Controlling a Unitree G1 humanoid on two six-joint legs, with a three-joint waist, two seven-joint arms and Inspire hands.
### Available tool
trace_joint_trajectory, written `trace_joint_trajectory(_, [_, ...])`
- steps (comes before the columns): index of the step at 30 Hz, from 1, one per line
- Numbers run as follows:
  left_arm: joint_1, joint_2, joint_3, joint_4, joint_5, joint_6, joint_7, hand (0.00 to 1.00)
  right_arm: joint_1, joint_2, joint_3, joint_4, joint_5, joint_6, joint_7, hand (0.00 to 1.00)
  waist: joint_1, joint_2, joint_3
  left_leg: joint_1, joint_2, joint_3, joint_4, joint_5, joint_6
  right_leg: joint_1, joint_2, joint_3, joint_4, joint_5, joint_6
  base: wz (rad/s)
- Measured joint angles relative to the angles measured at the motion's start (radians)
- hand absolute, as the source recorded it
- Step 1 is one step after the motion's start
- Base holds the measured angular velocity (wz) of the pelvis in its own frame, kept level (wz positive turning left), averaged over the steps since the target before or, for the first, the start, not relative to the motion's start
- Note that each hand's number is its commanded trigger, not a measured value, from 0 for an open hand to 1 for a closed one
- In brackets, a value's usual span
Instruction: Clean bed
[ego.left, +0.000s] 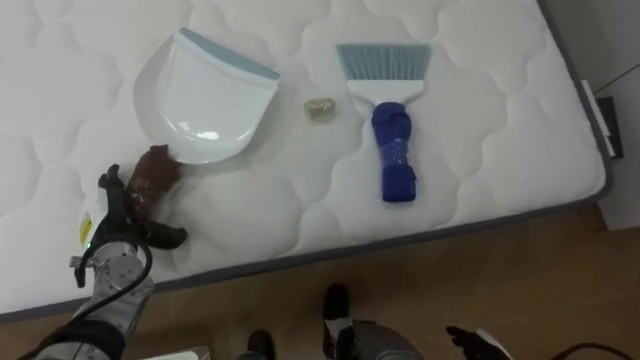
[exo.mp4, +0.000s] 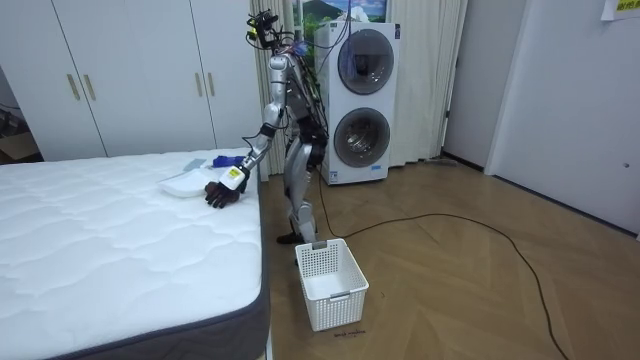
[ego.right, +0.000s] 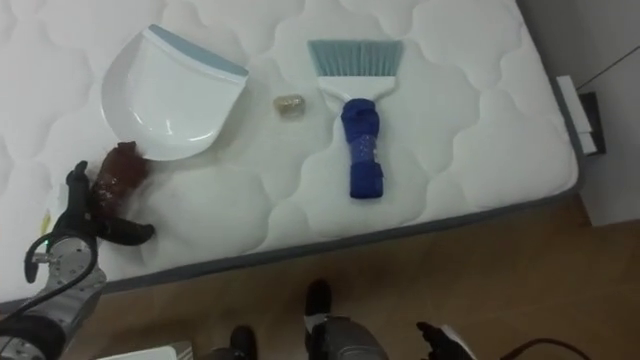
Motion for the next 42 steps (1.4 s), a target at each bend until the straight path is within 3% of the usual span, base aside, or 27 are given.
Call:
trace_joint_trajectory(12, [-0.059, 0.003, -0.017, 0.006, 0.011, 0.0, -0.004, 0.03, -0.003, -0.012, 0.009, 0.002, -0.003, 0.004, 0.009, 0.0, -0.005, 0.008, 0.0039, -0.057, -0.004, 0.005, 0.09, -0.031, 0.013, -0.06, -0.013, 0.008, 0.083, -0.017, 0.002, -0.01])
trace_joint_trajectory(13, [-0.062, 0.004, -0.017, 0.006, 0.014, 0.001, -0.002, 0.58, -0.003, -0.012, 0.011, 0.002, -0.003, 0.011, 0.01, 0.0, -0.006, 0.008, 0.0039, -0.063, -0.004, 0.007, 0.099, -0.034, 0.014, -0.065, -0.013, 0.011, 0.088, -0.017, 0.002, -0.06])
trace_joint_trajectory(14, [-0.062, 0.003, -0.019, 0.006, 0.022, 0.001, -0.002, 0.88, -0.002, -0.012, 0.011, 0.002, -0.004, 0.018, 0.01, 0.0, -0.008, 0.008, 0.0041, -0.065, -0.004, 0.01, 0.109, -0.039, 0.015, -0.067, -0.014, 0.014, 0.096, -0.019, 0.004, -0.07])
trace_joint_trajectory(15, [-0.062, 0.004, -0.021, 0.007, 0.023, 0.0, -0.002, 1.0, -0.002, -0.012, 0.011, 0.002, -0.003, 0.022, 0.01, 0.0, -0.009, 0.009, 0.0042, -0.066, -0.004, 0.01, 0.112, -0.041, 0.015, -0.067, -0.013, 0.014, 0.098, -0.02, 0.006, -0.04])
trace_joint_trajectory(22, [-0.088, 0.025, -0.071, 0.01, 0.016, 0.023, -0.003, 1.0, 0.001, -0.016, 0.021, -0.001, -0.001, 0.043, 0.02, 0.0, -0.036, 0.009, 0.0045, -0.092, -0.001, 0.016, 0.144, -0.05, 0.023, -0.086, -0.018, 0.014, 0.118, -0.023, 0.014, 0.0])
trace_joint_trajectory(26, [-0.107, 0.06, -0.077, 0.01, 0.015, 0.04, -0.037, 1.0, -0.001, -0.028, 0.026, -0.002, -0.007, 0.045, 0.033, 0.0, -0.036, 0.009, 0.0045, -0.09, -0.001, 0.026, 0.147, -0.051, 0.025, -0.093, -0.019, 0.023, 0.125, -0.018, 0.007, -0.05])
trace_joint_trajectory(30, [-0.116, 0.063, -0.088, 0.032, 0.009, 0.066, -0.075, 1.0, 0.0, -0.031, 0.026, -0.011, -0.007, 0.057, 0.053, 0.0, -0.04, 0.009, 0.0045, -0.085, -0.004, 0.029, 0.147, -0.051, 0.026, -0.093, -0.018, 0.031, 0.128, -0.018, 0.008, -0.06])
trace_joint_trajectory(34, [-0.116, 0.066, -0.145, 0.04, 0.012, 0.099, -0.134, 1.0, -0.001, -0.031, 0.026, -0.017, -0.006, 0.066, 0.054, 0.0, -0.047, 0.009, 0.0046, -0.078, -0.003, 0.039, 0.147, -0.056, 0.029, -0.092, -0.018, 0.037, 0.131, -0.018, 0.01, -0.06])
trace_joint_trajectory(42, [-0.121, 0.066, -0.15, 0.041, 0.008, 0.126, -0.201, 1.0, -0.002, -0.032, 0.027, -0.023, -0.007, 0.088, 0.054, 0.0, -0.051, 0.016, 0.0053, -0.074, -0.003, 0.044, 0.147, -0.057, 0.031, -0.091, -0.016, 0.046, 0.132, -0.019, 0.014, -0.02])
